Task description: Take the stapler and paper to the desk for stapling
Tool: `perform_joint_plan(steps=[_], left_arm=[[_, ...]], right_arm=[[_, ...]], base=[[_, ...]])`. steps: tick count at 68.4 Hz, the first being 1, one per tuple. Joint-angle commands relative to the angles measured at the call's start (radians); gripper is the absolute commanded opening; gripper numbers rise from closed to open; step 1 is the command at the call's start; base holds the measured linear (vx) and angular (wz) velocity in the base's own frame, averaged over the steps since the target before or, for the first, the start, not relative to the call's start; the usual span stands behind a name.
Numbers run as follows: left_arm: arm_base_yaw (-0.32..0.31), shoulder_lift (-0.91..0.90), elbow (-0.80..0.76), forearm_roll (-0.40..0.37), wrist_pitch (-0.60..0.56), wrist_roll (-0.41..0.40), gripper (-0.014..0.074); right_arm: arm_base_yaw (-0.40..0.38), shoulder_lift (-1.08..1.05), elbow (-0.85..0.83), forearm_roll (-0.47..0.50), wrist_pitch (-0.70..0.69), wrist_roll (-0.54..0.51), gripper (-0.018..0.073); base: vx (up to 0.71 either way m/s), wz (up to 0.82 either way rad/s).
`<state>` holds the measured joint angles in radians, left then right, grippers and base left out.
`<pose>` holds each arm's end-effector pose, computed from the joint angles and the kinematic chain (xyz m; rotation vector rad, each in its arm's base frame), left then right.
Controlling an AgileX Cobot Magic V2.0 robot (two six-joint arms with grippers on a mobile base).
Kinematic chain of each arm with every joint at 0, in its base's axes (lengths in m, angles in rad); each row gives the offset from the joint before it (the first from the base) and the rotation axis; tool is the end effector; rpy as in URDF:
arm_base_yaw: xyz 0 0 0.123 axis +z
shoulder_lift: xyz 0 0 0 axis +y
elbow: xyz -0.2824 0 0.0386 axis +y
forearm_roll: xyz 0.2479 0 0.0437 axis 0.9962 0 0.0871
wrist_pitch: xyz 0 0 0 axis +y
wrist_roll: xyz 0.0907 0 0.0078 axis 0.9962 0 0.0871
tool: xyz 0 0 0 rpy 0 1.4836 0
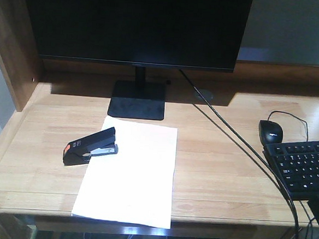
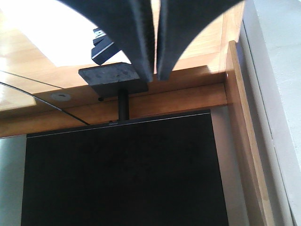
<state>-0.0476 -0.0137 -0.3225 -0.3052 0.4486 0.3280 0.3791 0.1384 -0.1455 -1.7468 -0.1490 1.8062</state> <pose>0.0264 -0.0132 0.2800 0.1802 1.5683 -0.1001 0.0537 0.0356 0.2518 -0.3605 1.4775 0.4602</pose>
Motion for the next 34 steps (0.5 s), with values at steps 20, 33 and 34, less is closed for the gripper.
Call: perform_joint_plan(steps=[20, 33, 34], left_arm=[[0.0, -0.003, -0.02, -0.015, -0.071, -0.001, -0.0006], [0.003, -0.003, -0.006, 0.015, -0.088, 0.0, -0.0006], [0.004, -0.003, -0.002, 0.026, -0.098, 0.0, -0.0006]], right_arm=[[-0.003, 0.009, -0.028, -0.044, 0.018, -0.002, -0.0009], [-0.003, 0.009, -0.028, -0.044, 0.018, -0.002, -0.0009], [-0.003, 0.009, -0.028, -0.044, 0.018, -0.002, -0.0009]], base=[[0.0, 0.0], [0.0, 0.0], [0.0, 0.0]])
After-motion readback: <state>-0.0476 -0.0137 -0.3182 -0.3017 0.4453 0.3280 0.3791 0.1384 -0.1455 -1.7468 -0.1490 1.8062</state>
